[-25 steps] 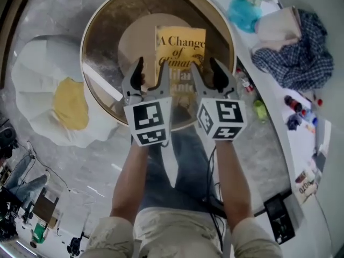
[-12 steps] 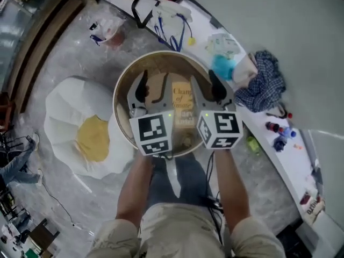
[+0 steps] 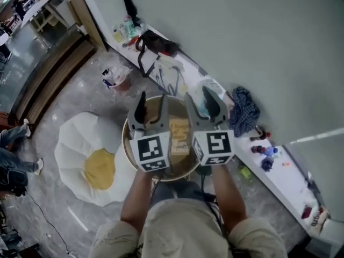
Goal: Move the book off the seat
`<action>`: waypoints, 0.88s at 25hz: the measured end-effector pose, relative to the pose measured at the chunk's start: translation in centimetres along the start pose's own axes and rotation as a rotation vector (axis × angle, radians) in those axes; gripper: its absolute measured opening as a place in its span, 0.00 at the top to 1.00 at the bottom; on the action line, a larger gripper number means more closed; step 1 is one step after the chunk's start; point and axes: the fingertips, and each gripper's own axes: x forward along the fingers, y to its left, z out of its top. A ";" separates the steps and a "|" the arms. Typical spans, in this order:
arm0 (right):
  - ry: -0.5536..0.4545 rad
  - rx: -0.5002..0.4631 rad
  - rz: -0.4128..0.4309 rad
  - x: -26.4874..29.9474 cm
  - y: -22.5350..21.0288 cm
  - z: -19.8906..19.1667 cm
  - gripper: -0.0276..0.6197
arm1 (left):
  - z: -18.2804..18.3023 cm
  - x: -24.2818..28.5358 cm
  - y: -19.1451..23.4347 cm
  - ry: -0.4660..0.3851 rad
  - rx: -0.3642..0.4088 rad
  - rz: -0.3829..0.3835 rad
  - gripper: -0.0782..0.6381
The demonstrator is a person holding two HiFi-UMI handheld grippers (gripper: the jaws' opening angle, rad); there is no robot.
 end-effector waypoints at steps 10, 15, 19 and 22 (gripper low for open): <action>-0.087 -0.073 0.043 -3.9 4.1 6.0 0.64 | 5.6 -4.9 1.8 -0.101 0.046 0.020 0.68; -0.119 -0.050 0.103 -3.5 7.0 7.3 0.64 | 5.9 -6.0 3.6 -0.106 0.052 0.037 0.78; -0.132 -0.071 0.136 -3.2 8.7 7.7 0.67 | 6.2 -6.4 4.5 -0.117 0.047 0.036 0.89; -0.143 -0.063 0.131 -3.0 9.1 8.0 0.76 | 6.3 -6.5 5.0 -0.116 0.041 0.034 0.89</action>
